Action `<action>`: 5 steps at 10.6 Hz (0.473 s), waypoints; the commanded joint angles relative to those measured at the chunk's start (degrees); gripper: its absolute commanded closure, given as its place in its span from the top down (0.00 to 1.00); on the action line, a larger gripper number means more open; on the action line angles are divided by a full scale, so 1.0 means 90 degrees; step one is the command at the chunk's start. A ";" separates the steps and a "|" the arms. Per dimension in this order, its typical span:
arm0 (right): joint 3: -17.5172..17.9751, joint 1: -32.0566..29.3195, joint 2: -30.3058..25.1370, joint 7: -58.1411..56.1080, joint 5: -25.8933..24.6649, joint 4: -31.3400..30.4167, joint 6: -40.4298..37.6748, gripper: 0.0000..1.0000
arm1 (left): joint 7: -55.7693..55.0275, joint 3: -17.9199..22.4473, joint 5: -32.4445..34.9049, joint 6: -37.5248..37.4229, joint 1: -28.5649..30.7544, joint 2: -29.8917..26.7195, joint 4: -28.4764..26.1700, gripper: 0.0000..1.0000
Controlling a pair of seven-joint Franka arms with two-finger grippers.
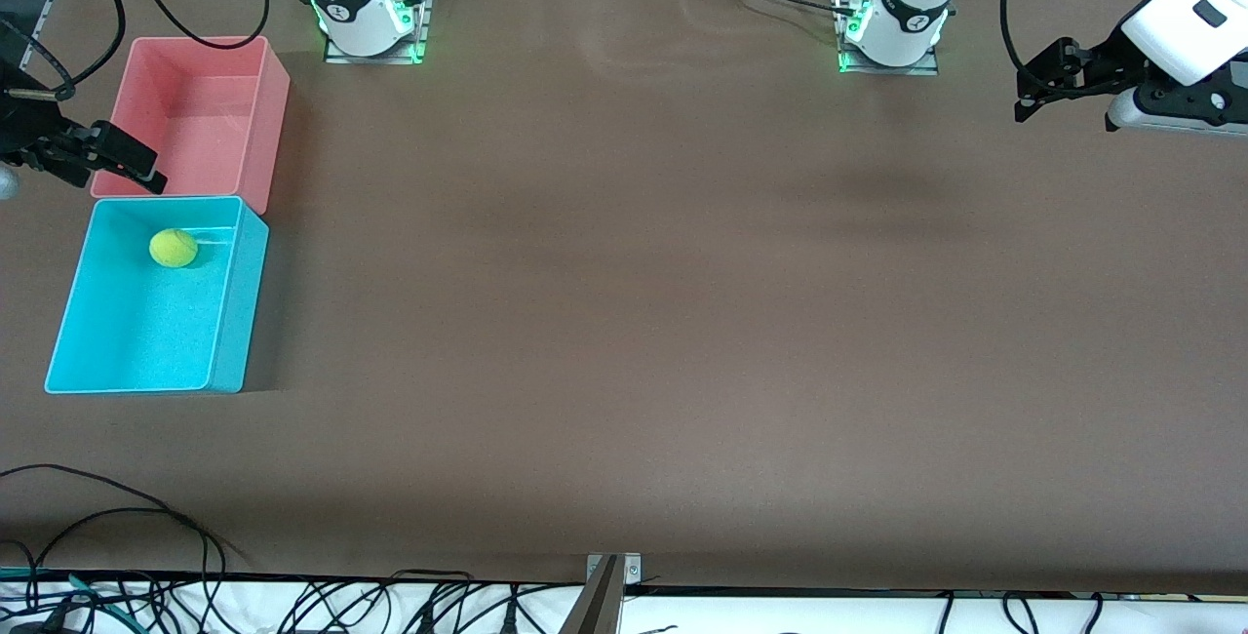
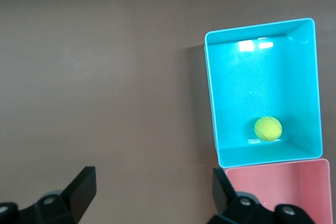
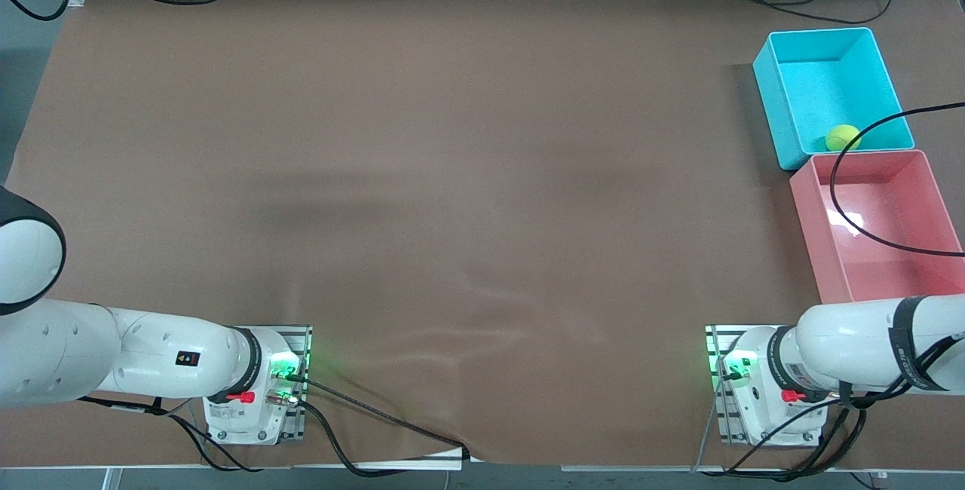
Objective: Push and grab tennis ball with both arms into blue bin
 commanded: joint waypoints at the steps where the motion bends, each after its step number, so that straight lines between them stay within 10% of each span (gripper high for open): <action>1: -0.0014 -0.0015 -0.0046 -0.0085 0.0065 0.0046 -0.0102 1.00 | -0.0056 -0.0006 0.0074 -0.0131 -0.0016 0.0071 0.0199 1.00; 5: -0.0004 -0.0015 -0.0017 -0.0046 0.0084 0.0066 -0.0102 1.00 | -0.0056 -0.0016 0.0074 -0.0131 -0.0026 0.0071 0.0199 1.00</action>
